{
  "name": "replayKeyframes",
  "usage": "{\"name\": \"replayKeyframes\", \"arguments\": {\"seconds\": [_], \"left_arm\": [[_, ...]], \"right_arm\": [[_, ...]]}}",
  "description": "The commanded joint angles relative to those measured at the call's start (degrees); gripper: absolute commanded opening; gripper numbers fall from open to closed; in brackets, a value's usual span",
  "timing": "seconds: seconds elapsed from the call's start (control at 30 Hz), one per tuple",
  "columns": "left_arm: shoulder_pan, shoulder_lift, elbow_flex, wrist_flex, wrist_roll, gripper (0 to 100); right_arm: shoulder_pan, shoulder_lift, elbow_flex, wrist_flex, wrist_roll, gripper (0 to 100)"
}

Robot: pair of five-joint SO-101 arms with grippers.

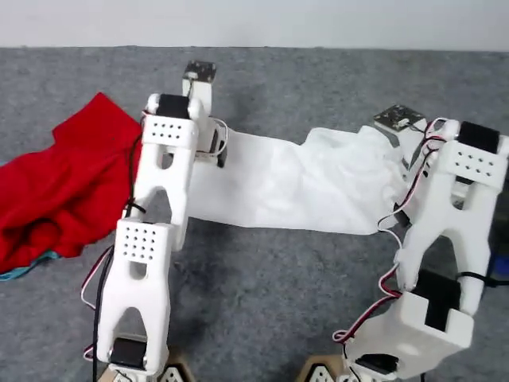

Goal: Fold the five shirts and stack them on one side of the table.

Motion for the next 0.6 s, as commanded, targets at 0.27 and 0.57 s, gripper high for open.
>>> {"name": "replayKeyframes", "arguments": {"seconds": [0.27, 0.57], "left_arm": [[0.8, 2.2, -0.7, -0.3, -4.7, 8], [0.5, 2.2, -0.7, 1.1, -9.7, 1]], "right_arm": [[0.6, -2.9, -0.6, -0.3, -0.3, 26.4], [0.3, -2.8, -0.6, -0.6, -0.4, 26.4]]}}
